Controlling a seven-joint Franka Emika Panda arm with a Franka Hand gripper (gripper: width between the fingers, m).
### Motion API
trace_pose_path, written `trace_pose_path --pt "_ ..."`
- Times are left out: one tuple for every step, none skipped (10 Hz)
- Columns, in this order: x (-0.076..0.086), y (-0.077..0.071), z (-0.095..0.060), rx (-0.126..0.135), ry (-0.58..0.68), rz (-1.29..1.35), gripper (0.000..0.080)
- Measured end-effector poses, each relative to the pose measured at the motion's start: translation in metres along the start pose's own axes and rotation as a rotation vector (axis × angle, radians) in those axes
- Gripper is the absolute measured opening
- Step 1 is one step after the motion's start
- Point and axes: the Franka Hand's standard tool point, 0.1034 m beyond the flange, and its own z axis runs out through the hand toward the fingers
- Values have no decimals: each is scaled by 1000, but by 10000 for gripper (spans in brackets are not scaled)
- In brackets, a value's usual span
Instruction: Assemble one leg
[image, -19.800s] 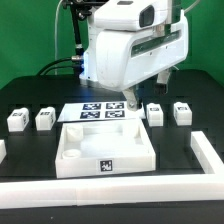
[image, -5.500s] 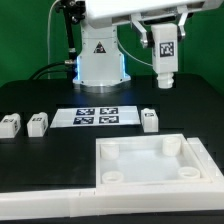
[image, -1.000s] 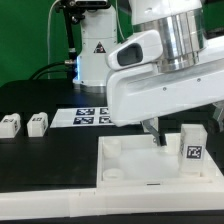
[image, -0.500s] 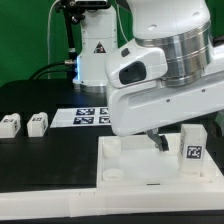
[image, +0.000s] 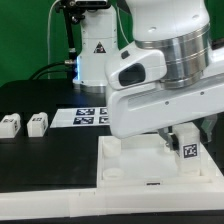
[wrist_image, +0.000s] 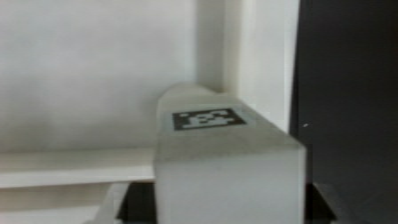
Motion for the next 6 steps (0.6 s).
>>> trace_pose_path --pt "0 0 0 0 0 1 299" --pt "0 0 0 1 0 27 299" --pt "0 0 0 1 1 63 299" --pt "3 1 1 2 35 136 299" --pt "5 2 1 11 69 255 299" --pt "7 4 1 19 102 470 300"
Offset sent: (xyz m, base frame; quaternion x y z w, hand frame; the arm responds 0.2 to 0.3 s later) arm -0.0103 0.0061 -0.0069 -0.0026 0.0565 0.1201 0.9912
